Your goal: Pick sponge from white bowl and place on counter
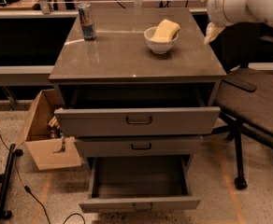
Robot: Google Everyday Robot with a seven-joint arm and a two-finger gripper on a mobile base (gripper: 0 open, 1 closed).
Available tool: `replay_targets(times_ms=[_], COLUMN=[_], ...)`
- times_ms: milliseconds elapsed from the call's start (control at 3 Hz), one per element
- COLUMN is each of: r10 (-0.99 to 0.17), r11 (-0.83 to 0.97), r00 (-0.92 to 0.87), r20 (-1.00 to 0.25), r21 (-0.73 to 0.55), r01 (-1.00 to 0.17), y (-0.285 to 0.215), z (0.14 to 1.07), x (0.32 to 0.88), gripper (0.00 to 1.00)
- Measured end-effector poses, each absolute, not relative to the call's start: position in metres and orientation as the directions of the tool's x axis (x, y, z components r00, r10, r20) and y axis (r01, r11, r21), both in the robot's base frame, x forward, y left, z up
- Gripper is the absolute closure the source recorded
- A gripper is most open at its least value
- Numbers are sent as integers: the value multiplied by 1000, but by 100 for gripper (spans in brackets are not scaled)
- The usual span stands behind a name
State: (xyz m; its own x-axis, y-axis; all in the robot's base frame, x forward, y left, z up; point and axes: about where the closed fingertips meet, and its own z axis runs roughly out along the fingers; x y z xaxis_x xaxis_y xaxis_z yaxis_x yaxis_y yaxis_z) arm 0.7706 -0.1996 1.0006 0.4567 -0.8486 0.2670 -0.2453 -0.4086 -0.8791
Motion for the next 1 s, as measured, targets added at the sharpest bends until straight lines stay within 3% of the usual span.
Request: replay_targets(times_ms=[1000], r10=[-820], r11=[-475], r00=[400], r20=[409], r21=[-877], r01=[-76], y=[-200], z=[973], x=[858], gripper=[0])
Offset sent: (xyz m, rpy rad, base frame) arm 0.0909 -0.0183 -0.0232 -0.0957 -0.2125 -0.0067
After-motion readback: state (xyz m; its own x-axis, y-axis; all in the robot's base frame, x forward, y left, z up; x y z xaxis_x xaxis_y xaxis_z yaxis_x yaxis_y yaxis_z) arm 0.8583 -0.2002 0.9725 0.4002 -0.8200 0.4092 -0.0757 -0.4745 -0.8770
